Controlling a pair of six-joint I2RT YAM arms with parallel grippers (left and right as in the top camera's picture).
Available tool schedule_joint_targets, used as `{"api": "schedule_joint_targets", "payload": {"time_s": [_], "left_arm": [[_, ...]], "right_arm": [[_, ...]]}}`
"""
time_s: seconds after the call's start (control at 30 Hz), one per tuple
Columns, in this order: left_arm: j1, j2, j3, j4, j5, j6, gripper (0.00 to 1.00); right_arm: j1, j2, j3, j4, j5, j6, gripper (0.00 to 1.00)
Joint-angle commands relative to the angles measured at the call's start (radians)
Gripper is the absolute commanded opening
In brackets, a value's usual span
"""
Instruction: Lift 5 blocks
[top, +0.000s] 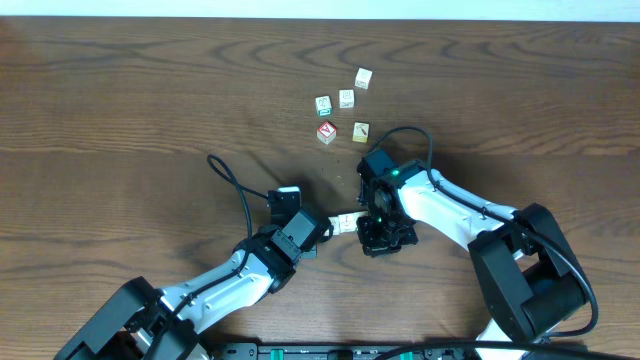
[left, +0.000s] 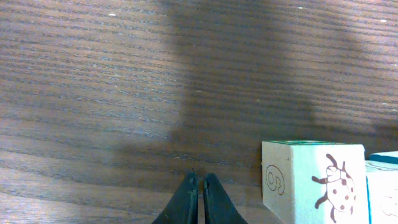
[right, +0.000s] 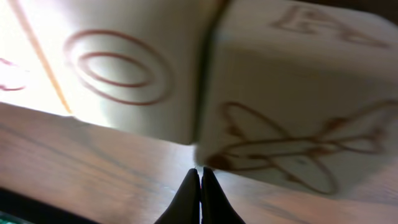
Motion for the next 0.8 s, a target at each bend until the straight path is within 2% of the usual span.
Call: {"api": "schedule_joint_targets", "payload": {"time_s": [0.0,0.17,0.77], "left_arm": [[0.005,0.027,-0.029,-0.027,-0.005,-0.009,0.07],[0.005,0.027,-0.029,-0.029,-0.005,-0.009,0.08],[0.005,0.027,-0.029,-0.03,-0.005,-0.009,0.07]], "right_arm": [[0.006,0.002,-0.005,-0.003,0.089,-0.002,0.01],[0.006,0.002,-0.005,0.007,0.153,0.019,0.01],[0.006,0.002,-0.005,0.072,0.157,0.018,0.01]]}}
